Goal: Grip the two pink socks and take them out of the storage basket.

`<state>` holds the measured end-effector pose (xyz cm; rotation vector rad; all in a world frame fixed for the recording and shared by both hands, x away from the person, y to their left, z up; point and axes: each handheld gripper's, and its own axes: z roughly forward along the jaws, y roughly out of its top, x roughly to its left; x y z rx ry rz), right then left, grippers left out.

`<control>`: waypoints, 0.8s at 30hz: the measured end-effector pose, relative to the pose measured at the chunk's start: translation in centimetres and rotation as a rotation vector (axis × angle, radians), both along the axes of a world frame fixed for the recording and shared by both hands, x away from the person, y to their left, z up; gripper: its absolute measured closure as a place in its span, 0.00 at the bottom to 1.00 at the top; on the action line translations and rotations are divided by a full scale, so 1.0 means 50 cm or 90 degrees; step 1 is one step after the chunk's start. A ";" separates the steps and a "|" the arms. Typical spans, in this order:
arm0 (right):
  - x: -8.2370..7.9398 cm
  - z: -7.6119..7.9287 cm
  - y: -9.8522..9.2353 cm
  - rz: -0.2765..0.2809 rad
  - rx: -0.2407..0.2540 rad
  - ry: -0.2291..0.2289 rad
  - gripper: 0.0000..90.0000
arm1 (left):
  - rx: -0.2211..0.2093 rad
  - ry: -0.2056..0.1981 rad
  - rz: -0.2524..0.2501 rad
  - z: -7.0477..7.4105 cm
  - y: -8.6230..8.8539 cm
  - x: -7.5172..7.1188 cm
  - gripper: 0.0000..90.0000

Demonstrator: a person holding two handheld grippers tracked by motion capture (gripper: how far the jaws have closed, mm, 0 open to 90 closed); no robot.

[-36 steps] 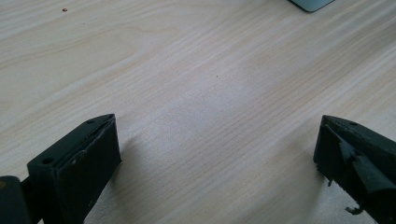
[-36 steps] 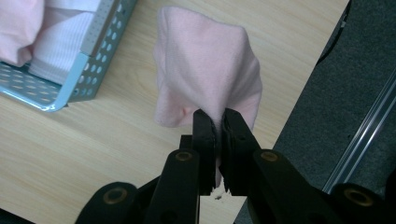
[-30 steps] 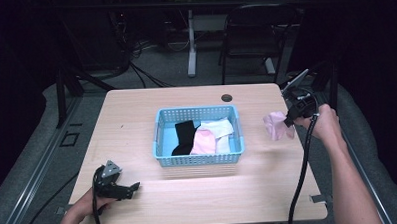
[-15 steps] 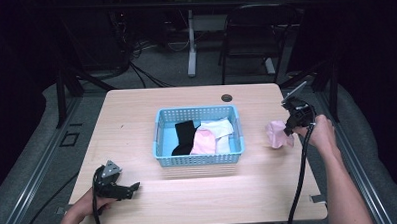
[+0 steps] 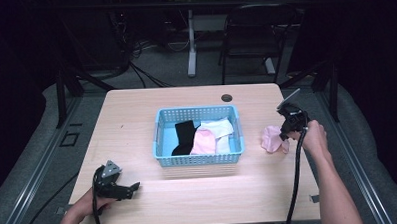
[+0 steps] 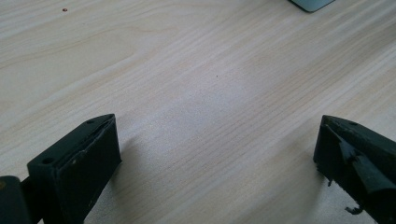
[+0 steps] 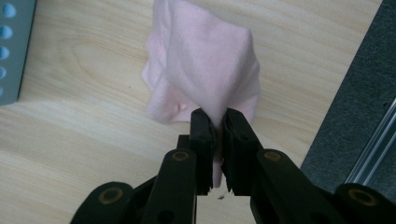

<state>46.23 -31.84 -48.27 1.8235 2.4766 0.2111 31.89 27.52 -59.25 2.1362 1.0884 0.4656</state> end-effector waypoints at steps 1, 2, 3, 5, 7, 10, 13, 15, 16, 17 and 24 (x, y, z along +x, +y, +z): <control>0.001 -0.003 -0.001 -0.001 0.002 0.001 0.92 | 0.000 0.000 0.000 0.000 0.000 0.000 0.00; 0.000 -0.007 -0.001 -0.010 0.002 -0.003 0.91 | 0.000 0.000 0.000 0.000 0.000 0.000 0.00; 0.001 -0.011 -0.002 -0.011 0.002 -0.005 0.90 | 0.000 0.000 0.000 0.000 0.000 0.000 0.00; 0.003 -0.014 -0.010 -0.018 0.015 0.001 0.86 | 0.000 0.000 0.000 0.000 0.000 0.000 0.00; 0.003 -0.014 -0.015 -0.018 0.024 -0.002 0.82 | -0.001 0.000 0.001 0.000 0.000 0.000 0.00; -0.001 -0.014 -0.013 -0.034 0.034 -0.016 0.76 | 0.000 0.000 0.000 0.000 0.000 0.000 0.00; -0.005 -0.003 -0.014 -0.029 0.030 -0.023 0.67 | -0.001 0.000 0.002 0.000 0.000 0.000 0.00; -0.015 0.012 -0.012 -0.025 0.039 -0.045 0.53 | 0.000 0.000 0.000 0.000 0.000 0.000 0.00; -0.015 0.012 -0.012 -0.025 0.039 -0.045 0.53 | 0.000 0.000 0.000 0.000 0.000 0.000 0.00; -0.022 0.019 -0.009 -0.026 0.049 -0.060 0.43 | 0.000 0.000 0.000 0.000 0.000 0.000 0.00; -0.041 0.042 -0.007 0.002 0.066 -0.083 0.18 | 0.000 0.000 0.000 0.000 0.000 0.000 0.00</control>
